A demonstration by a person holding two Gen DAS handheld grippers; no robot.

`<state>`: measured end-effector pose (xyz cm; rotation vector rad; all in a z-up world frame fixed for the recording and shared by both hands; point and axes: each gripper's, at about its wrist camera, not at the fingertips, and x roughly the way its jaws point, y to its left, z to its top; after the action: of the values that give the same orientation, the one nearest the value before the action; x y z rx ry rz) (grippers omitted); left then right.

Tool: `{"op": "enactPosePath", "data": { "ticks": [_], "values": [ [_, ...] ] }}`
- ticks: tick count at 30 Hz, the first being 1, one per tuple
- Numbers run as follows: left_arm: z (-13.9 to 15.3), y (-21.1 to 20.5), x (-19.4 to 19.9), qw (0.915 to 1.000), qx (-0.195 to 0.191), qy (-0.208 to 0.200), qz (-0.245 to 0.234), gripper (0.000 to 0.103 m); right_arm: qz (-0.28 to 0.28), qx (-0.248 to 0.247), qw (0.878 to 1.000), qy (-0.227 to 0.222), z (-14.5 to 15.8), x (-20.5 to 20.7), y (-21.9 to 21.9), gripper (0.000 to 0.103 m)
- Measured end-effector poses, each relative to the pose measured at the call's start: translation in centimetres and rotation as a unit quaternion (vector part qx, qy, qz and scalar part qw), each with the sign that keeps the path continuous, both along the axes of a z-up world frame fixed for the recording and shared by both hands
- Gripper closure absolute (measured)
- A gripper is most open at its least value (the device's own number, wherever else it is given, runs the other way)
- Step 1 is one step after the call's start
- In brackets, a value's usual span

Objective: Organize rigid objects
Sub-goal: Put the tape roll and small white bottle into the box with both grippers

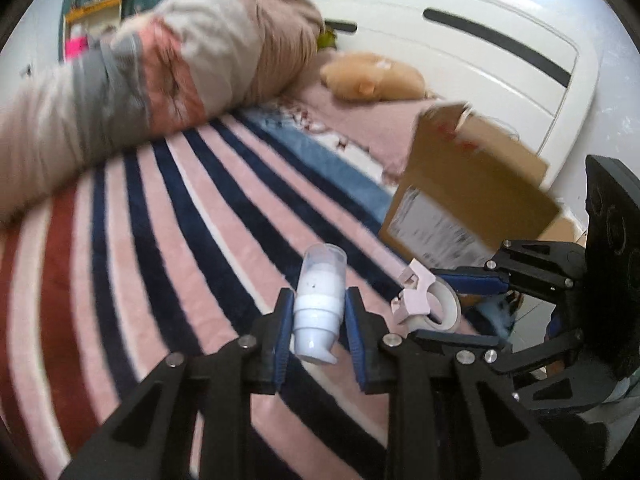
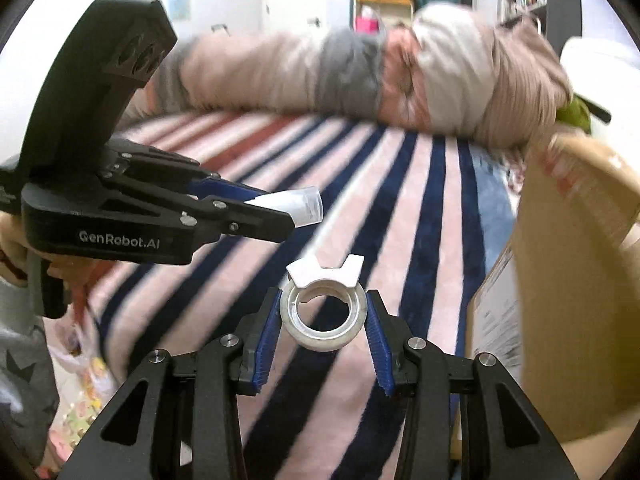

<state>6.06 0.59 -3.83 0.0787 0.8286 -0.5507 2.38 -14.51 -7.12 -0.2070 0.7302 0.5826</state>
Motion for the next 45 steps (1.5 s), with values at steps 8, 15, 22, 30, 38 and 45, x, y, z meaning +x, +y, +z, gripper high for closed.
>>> {"op": "enactPosePath", "data": {
  "ticks": [8, 15, 22, 30, 38, 45],
  "values": [
    [7.7, -4.6, -3.7, 0.9979, -0.009, -0.060, -0.024, 0.080, -0.021, 0.030, 0.997, -0.061, 6.7, -3.4, -5.1, 0.067],
    [9.7, -12.7, -2.5, 0.9945, -0.012, -0.064, -0.082, 0.080, -0.090, 0.026, 0.994, -0.059, 9.1, -1.6, -13.5, 0.066],
    [7.7, -18.6, 0.8, 0.9945, 0.016, -0.028, -0.100, 0.080, -0.120, -0.020, 0.992, -0.028, 6.7, 3.5, -18.2, 0.066],
    [5.1, -20.5, 2.4, 0.9933, 0.053, -0.002, -0.103, 0.080, -0.113, -0.034, 0.993, -0.009, 3.9, 6.3, -19.0, 0.066],
    [4.6, -20.6, 3.0, 0.9933, 0.068, -0.005, -0.093, 0.076, -0.105, -0.018, 0.994, -0.009, 3.9, 6.0, -19.2, 0.065],
    [5.6, -19.5, 2.3, 0.9953, 0.047, -0.019, -0.082, 0.049, -0.105, -0.019, 0.994, -0.005, 4.2, 6.1, -19.1, 0.065]
  ]
}}
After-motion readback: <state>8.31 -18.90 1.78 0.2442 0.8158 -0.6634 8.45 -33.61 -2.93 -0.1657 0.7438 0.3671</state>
